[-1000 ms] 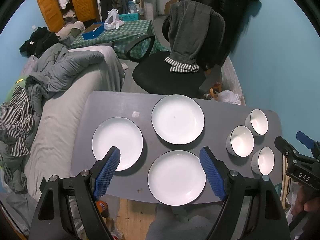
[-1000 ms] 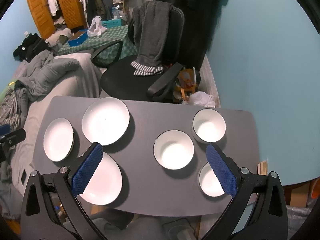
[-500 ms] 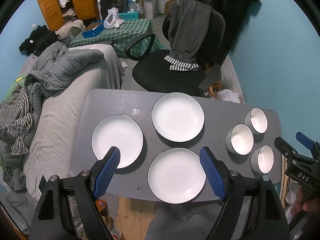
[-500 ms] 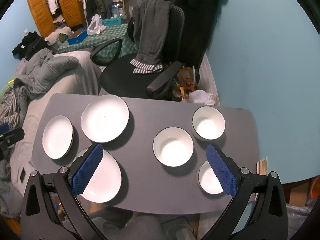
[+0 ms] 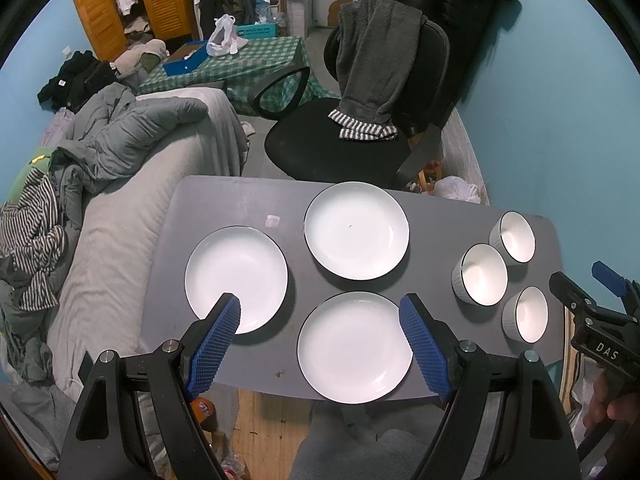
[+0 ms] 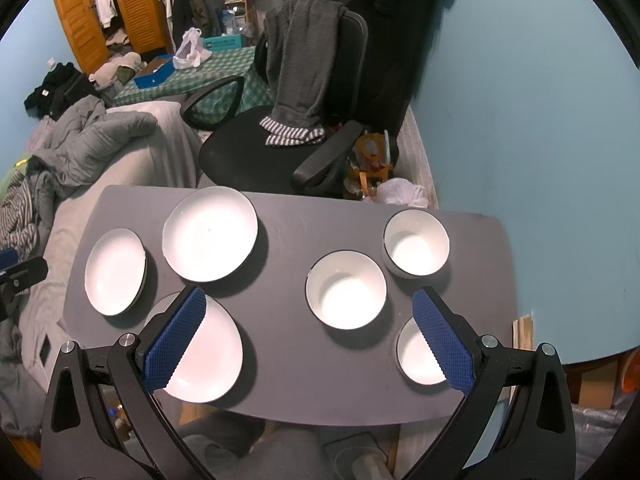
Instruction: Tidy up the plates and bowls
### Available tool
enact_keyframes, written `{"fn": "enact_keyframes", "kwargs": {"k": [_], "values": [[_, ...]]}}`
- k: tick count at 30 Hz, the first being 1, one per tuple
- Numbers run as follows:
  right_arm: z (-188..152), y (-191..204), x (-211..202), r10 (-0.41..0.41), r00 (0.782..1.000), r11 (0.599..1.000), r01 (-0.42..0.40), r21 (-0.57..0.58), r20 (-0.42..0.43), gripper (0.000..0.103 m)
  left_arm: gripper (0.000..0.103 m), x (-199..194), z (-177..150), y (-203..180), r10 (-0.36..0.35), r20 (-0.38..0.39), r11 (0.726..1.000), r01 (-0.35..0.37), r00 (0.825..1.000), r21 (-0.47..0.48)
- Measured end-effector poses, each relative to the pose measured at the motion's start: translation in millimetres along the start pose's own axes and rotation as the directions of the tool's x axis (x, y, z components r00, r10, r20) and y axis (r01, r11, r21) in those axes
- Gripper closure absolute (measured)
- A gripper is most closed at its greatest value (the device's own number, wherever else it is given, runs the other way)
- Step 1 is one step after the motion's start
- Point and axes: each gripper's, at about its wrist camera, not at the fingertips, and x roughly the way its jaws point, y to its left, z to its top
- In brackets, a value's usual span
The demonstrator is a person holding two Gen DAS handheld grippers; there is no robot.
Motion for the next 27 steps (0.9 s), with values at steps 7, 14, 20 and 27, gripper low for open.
{"fn": "enact_keyframes", "kwargs": {"k": [7,14,20,27], "values": [[-1.5,0.0,-0.6,-0.002,1.000,1.000,0.002,-0.002,0.000,0.002,0.020,-0.3,-3.9,3.3,-0.008,-0.004,1.000,0.008,1.000,-0.005],[-1.8,-0.7,-1.2,-0.001,1.000,1.000,0.001,-0.001,-0.001,0.002,0.020,-0.4,-3.9,3.2,-0.007,-0.003,1.000,0.007,1.000,-0.003],[-0.3,-0.9,-0.7,-0.003,1.000,1.000,0.003,-0.002,-0.002,0.002,0.020,-0.8,-4.5,2.7,-0.008,-0.006,1.000,0.008,1.000,-0.004],[-2.3,-3.2,0.8,-0.004,1.000,1.000,0.004,0.002,-0.008,0.002,0.020,-1.3,-6.2,2.9,-0.007,-0.007,1.000,0.007,1.000,-0.006]]}}
